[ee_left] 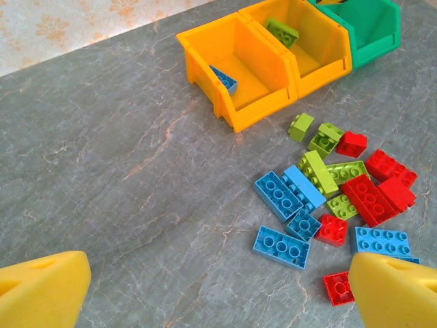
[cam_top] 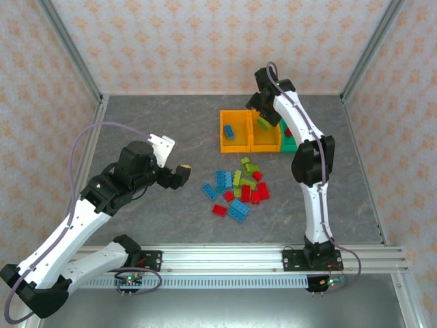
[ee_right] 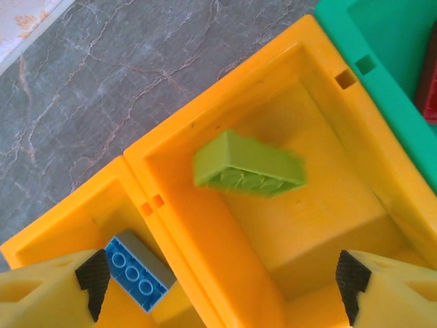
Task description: Sort the legos into containers by color
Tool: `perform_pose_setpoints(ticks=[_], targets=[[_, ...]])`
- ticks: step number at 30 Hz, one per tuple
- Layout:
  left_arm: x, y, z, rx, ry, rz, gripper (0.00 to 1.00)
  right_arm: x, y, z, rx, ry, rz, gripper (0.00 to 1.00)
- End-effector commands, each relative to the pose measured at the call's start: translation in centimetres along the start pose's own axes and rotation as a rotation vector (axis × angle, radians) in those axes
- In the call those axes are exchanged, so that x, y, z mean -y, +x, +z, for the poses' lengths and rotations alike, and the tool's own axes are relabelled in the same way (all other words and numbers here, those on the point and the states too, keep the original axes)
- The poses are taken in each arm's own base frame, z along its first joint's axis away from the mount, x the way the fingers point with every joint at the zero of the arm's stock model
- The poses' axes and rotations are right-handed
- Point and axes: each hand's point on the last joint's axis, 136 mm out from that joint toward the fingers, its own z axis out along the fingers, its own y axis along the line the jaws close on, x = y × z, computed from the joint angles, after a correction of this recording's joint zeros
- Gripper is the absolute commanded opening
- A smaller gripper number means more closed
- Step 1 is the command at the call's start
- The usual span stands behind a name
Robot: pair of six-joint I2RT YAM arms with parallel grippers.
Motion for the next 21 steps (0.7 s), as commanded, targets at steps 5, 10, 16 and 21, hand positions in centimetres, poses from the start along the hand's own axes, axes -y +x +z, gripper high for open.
perform_pose_setpoints(ticks=[5, 10, 16, 21], targets=[[0.5, -0.6, 0.6, 0.012, 0.02, -0.004, 0.98, 5.2, 4.7, -9.8, 0.052, -0.025, -0.05, 0.89], [1.6, -0.9, 2.2, -0.005, 0.071, -0.002, 0.98, 10.3, 13.5, -8.8, -0.071, -0.031, -0.028, 0.85], [2.6, -1.5, 3.5, -0.027, 0.121, 0.013, 0.98, 11.6, 19.6, -5.5, -0.22, -0.054, -0.116, 0.81], [2.9, -1.3, 3.7, -0.041, 0.133, 0.014, 0.98, 11.4, 19.7, -2.8, -0.199, -0.072, -0.335, 0.71]])
